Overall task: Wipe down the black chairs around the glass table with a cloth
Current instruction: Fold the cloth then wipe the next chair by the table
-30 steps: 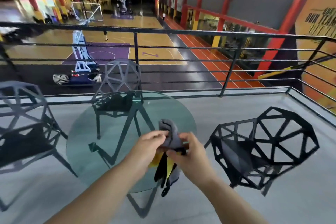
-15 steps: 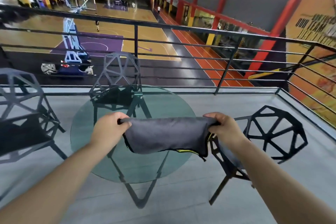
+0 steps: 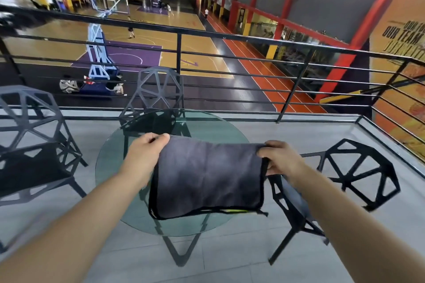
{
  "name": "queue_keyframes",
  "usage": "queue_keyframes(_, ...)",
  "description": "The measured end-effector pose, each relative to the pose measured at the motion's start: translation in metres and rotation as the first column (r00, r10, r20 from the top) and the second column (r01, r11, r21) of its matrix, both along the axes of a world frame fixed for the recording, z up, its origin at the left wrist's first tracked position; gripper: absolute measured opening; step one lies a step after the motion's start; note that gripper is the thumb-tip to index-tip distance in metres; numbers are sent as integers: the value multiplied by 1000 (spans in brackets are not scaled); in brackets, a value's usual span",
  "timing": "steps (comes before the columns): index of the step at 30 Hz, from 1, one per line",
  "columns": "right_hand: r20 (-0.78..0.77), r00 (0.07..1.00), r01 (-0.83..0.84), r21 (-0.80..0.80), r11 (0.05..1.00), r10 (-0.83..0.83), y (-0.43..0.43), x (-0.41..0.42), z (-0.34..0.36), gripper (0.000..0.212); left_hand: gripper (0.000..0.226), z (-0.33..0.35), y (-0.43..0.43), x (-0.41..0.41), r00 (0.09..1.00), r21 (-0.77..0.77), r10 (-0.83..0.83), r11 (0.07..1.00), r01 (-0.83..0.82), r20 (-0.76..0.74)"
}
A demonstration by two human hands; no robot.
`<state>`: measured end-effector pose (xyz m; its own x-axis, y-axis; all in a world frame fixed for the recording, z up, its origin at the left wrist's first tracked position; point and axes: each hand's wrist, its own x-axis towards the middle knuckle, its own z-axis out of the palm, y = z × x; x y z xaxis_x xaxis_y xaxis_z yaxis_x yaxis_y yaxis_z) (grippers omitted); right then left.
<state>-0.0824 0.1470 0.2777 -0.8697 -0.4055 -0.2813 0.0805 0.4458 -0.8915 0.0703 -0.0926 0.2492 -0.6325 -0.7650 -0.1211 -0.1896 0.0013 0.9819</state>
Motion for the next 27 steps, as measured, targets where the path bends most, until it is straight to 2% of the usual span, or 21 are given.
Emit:
queue_keyframes(2, -71, 997, 35, 26, 999, -33, -22, 18, -8, 14, 17, -6, 17, -6, 1000, -15, -18, 1000, 18, -10)
queue_keyframes(4, -76, 997, -2, -15, 1000, 1, -44, 37, -18, 15, 14, -10, 35, -12, 997, 8, -79, 997, 79, -17)
queue_keyframes(6, -13, 999, -44, -134, 990, 43, -63, 55, -27, 9, 11, -18, 47, -17, 979, 25, -202, 979, 203, -28)
queue_keyframes(8, 74, 996, -29, -258, 966, 50, -74, 63, -31, 4, 22, -23, 55, -18, 928, 58, -357, 930, 364, -108)
queue_keyframes(9, 131, 990, -16, -314, 949, 60, -75, 62, -31, 9, 32, -27, 54, -18, 901, 38, -414, 906, 422, -129)
queue_keyframes(11, 234, 967, -2, -395, 919, 103, -69, 53, -34, 18, 42, -35, 50, -20, 889, -66, -453, 891, 448, -75)
queue_keyframes(12, 231, 968, -1, -382, 924, 97, -63, 47, -40, 18, 41, -39, 48, -21, 896, -126, -443, 891, 437, -21)
queue_keyframes(13, 167, 985, 1, -301, 954, 52, -56, 40, -48, 15, 39, -43, 47, -20, 906, -173, -421, 891, 420, 31)
queue_keyframes(14, 75, 997, 17, -187, 982, -3, -49, 30, -61, 16, 36, -48, 46, -21, 910, -186, -409, 891, 414, 64)
queue_keyframes(15, 19, 999, 41, -102, 994, -39, -44, 22, -75, 26, 34, -53, 46, -21, 908, -157, -412, 894, 419, 77)
queue_keyframes(16, 45, 998, 45, -81, 996, -41, -38, 13, -91, 41, 32, -60, 47, -21, 902, -104, -425, 897, 430, 70)
queue_keyframes(18, 280, 960, 27, -189, 982, 27, -30, 3, -120, 59, 29, -74, 46, -25, 910, 28, -413, 911, 413, 37)
queue_keyframes(20, 506, 843, -7, -324, 946, 179, -28, -4, -146, 52, 28, -92, 42, -34, 930, 159, -366, 920, 358, 28)
queue_keyframes(21, 557, 794, -37, -357, 933, 244, -29, -7, -157, 49, 27, -104, 39, -41, 939, 204, -339, 924, 323, 50)
queue_keyframes(22, 572, 778, -68, -332, 941, 258, -32, -12, -168, 45, 24, -117, 37, -49, 948, 216, -299, 938, 272, 104)
queue_keyframes(23, 554, 801, -94, -259, 961, 228, -39, -17, -178, 37, 21, -132, 35, -58, 955, 219, -239, 955, 199, 173)
queue_keyframes(25, 457, 883, -106, -29, 994, 107, -55, -31, -197, 23, 22, -163, 30, -76, 935, 196, -119, 979, 55, 333)
queue_keyframes(27, 359, 930, -149, 152, 977, 86, -70, -47, -218, 18, 25, -190, 26, -91, 902, 215, -40, 975, -60, 431)
